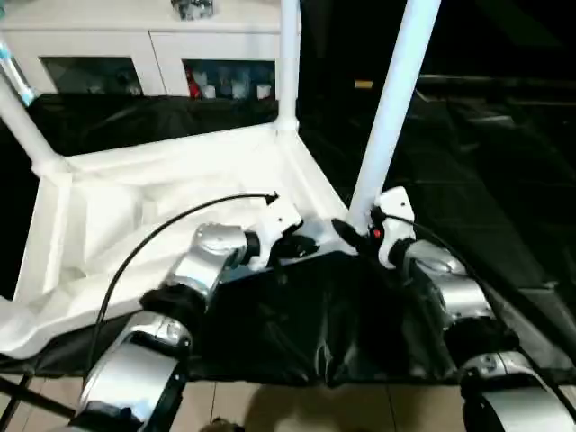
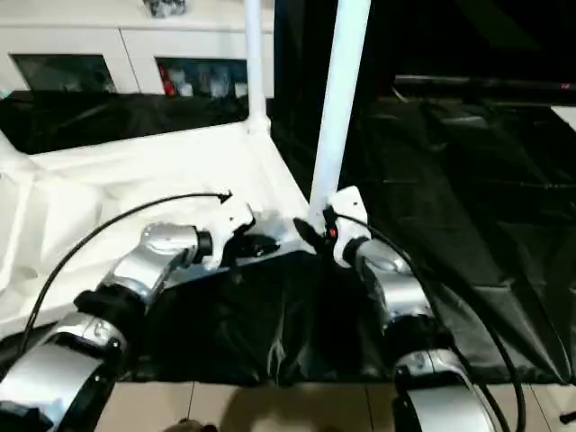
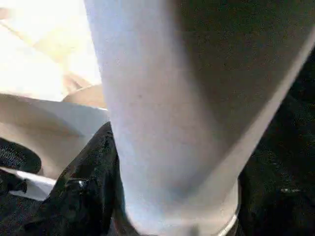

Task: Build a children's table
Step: Rotate leg to tighten

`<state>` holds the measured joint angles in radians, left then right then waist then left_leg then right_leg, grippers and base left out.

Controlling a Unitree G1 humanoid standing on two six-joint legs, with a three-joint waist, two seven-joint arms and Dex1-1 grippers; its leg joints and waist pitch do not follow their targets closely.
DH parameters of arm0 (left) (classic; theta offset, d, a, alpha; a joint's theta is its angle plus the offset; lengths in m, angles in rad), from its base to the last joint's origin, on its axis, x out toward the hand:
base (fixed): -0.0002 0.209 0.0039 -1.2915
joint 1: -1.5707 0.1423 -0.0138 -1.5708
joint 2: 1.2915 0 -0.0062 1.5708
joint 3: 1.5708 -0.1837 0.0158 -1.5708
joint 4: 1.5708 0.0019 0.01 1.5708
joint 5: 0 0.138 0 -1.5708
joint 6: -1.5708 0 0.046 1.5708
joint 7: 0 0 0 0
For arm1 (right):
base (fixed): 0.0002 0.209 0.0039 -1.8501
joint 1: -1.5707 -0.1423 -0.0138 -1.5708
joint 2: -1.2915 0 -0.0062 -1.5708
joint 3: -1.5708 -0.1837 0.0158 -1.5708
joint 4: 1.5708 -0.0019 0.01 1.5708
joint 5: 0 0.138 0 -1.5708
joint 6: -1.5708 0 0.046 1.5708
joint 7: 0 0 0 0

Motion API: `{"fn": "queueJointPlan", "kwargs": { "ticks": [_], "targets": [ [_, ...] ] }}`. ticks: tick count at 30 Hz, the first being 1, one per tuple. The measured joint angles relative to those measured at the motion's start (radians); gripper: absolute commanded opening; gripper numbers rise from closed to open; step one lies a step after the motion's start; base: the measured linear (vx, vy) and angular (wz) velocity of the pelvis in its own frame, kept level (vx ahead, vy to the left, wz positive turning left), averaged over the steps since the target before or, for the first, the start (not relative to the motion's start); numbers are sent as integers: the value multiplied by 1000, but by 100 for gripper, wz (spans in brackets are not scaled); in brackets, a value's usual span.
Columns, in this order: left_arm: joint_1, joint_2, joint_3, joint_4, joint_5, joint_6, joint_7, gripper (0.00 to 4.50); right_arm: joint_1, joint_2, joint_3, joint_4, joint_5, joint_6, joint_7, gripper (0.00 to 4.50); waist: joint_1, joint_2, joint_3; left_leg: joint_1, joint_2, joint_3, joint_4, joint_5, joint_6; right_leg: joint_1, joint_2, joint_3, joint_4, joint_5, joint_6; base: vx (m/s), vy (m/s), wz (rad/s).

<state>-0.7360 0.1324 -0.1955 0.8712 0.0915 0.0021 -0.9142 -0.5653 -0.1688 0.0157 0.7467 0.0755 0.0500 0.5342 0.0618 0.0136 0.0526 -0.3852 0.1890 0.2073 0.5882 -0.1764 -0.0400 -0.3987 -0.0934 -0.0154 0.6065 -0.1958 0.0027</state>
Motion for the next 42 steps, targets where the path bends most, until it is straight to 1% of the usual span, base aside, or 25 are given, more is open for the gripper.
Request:
{"fn": "queueJointPlan", "kwargs": {
  "ticks": [3, 4, 7, 8, 11, 15, 20, 23, 25, 27, 28, 32, 34, 36, 40, 42],
  "targets": [
    [0, -1, 0, -2, 0, 1, -1, 0, 0, 0, 0, 6, -4, -11, 17, 349, 0, 0, 0, 0, 0, 0, 0, 0, 0, 0, 0, 0, 0, 0, 0, 0, 0, 0],
    [0, 0, 0, -2, 0, 1, -4, 0, 0, -1, 0, 5, -4, -12, 22, 374, 0, 0, 0, 0, 0, 0, 0, 0, 0, 0, 0, 0, 0, 0, 0, 0, 0, 0],
    [0, 6, -1, -5, -1, 2, -37, 0, 11, -12, 6, -2, -5, -30, 68, 385, 0, 0, 0, 0, 0, 0, -1, 0, 0, 0, 0, 0, -1, -1, 1, 0, 0, 0],
    [0, 11, -3, -9, -1, 2, -49, 0, 15, -18, 12, -6, -6, -37, 84, 400, 0, 0, 0, 0, 0, 0, -1, 0, 0, -1, 0, 0, -1, -1, 2, 0, 0, 0],
    [1, 29, -9, -20, -6, -3, -108, 0, 32, -43, 24, -35, -4, -44, 160, 400, 2, 0, 0, -2, 1, 0, -1, 0, 0, -1, 1, -1, -1, -2, 3, 0, 0, 0],
    [11, 63, -18, -34, -28, -22, -208, 0, 80, -95, 45, -97, 15, -60, 303, 400, 16, 0, 0, -3, 1, 0, -2, 0, 0, -2, 1, -1, -3, -3, 3, 0, 0, 0],
    [28, 103, -25, -50, -54, -26, -345, 0, 127, -139, 82, -162, 54, -59, 475, 400, 28, 0, 0, -3, 2, 0, -1, 0, 0, -2, 1, -1, -3, -2, 3, 0, 0, 0],
    [38, 123, -30, -65, -66, -19, -401, 0, 144, -162, 100, -200, 75, -43, 549, 400, 30, 0, 1, -3, 1, 1, -1, 0, 0, -1, 0, -1, -3, -2, 3, 0, 0, 0],
    [42, 135, -38, -73, -78, -12, -441, 0, 159, -189, 113, -241, 86, -17, 605, 400, 32, 0, 1, -4, 1, 1, -1, 0, 0, -1, 0, -1, -4, -2, 3, 0, 0, 0],
    [46, 140, -41, -80, -80, -8, -470, 0, 173, -206, 121, -271, 93, 2, 643, 375, 36, 0, 1, -4, 1, 1, -1, 0, 0, -1, 0, -1, -4, -2, 3, 0, 0, 0],
    [48, 142, -42, -81, -81, -8, -480, 0, 174, -212, 124, -278, 95, 11, 659, 375, 37, 0, 1, -4, 1, 1, -1, 0, 0, -1, 0, -1, -4, -2, 3, 0, 0, 0],
    [49, 145, -46, -82, -82, -7, -506, 0, 178, -227, 136, -294, 99, 22, 686, 336, 43, 0, 1, -4, 1, 1, -1, 0, 0, -1, 0, -1, -4, -2, 3, 0, 0, 0],
    [50, 147, -47, -85, -83, -4, -514, 0, 180, -228, 137, -298, 101, 30, 689, 328, 44, 0, 1, -4, 1, 1, -1, 0, 0, -1, 0, -1, -4, -2, 3, 0, 0, 0],
    [55, 149, -49, -95, -84, -1, -519, 0, 183, -231, 138, -306, 104, 37, 694, 302, 46, 0, 1, -4, 1, 1, -1, 0, 0, -1, 0, -1, -4, -2, 3, 0, 0, 0],
    [59, 152, -52, -103, -85, 2, -523, 0, 190, -233, 139, -317, 107, 51, 697, 276, 49, 0, 1, -4, 1, 1, -1, 0, 0, -1, 0, -1, -4, -2, 3, 0, 0, 0],
    [59, 152, -52, -102, -85, 4, -516, 0, 189, -227, 137, -312, 106, 47, 688, 271, 48, 0, 1, -3, 1, 1, -1, 0, 0, -1, 0, -1, -4, -2, 3, 0, 0, 0]
  ]
}}
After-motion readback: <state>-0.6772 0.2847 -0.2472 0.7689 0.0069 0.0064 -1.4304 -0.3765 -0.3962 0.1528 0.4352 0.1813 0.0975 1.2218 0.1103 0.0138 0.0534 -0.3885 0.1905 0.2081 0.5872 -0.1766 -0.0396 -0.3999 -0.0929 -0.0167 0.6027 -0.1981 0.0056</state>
